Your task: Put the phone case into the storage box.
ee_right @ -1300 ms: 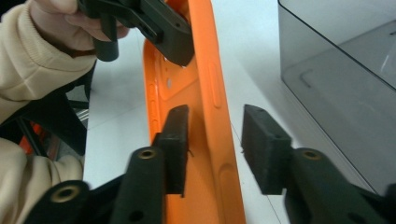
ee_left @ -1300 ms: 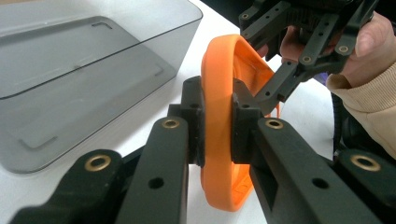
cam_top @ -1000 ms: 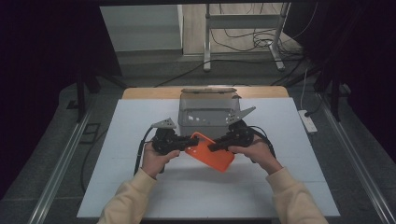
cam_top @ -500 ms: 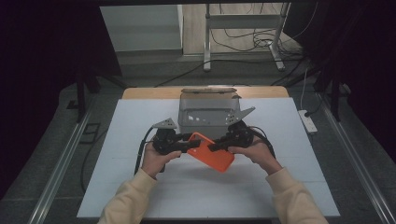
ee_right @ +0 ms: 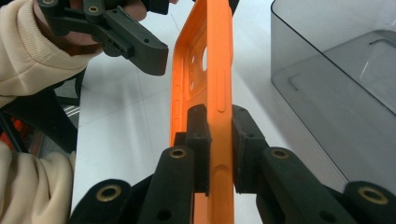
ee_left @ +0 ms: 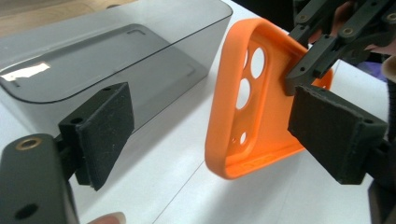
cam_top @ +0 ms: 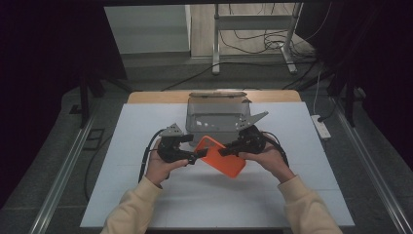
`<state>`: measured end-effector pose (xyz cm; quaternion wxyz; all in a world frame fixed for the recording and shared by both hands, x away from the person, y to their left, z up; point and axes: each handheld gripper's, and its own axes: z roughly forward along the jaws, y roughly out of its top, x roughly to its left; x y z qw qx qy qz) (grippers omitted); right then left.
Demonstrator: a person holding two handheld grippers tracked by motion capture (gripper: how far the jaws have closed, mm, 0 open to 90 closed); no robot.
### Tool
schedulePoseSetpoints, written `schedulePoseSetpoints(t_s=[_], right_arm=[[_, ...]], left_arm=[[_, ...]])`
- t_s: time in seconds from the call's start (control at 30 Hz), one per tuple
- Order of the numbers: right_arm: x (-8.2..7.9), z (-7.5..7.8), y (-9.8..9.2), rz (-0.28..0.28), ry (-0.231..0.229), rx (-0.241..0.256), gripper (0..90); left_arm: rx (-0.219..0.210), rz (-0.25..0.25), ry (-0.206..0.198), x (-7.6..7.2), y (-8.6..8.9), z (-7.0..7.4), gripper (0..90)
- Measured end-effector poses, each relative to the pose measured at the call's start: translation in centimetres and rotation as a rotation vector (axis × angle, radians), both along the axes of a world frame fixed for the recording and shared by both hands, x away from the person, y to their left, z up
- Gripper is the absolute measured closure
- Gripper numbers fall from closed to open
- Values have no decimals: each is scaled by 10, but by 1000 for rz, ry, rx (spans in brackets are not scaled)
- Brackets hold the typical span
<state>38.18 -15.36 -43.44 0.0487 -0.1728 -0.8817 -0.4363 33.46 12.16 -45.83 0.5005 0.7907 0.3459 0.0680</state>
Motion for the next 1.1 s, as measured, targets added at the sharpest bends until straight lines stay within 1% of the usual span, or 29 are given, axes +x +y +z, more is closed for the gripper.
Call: schedulePoseSetpoints(t_s=[0.23,0.37,0.47,0.57,0.67,0.87,0.97,1.1], right_arm=[[-1,1,0,-14,-8,-11,794],[-2,3,-2,-25,-19,-14,794],[-3,4,-3,-36,-24,-14,795],[-4,5,-3,-39,-27,-11,794],[-5,6,-3,-44,-37,-19,794],[-7,8,-5,-56,-53,-21,794],[-8,9,-6,-59,-51,-12,794],[-11,11,-7,-62,-57,-18,793]], left_arm=[[5,11,-8,-6,5,0,134],[24,20,-32,-13,9,1,139],[40,22,-45,-15,10,2,143],[40,24,-47,-18,10,2,141],[42,27,-42,-21,11,0,142],[64,47,-41,-26,12,-8,141],[74,47,-35,-30,11,-10,139],[85,52,-28,-39,12,-15,133]])
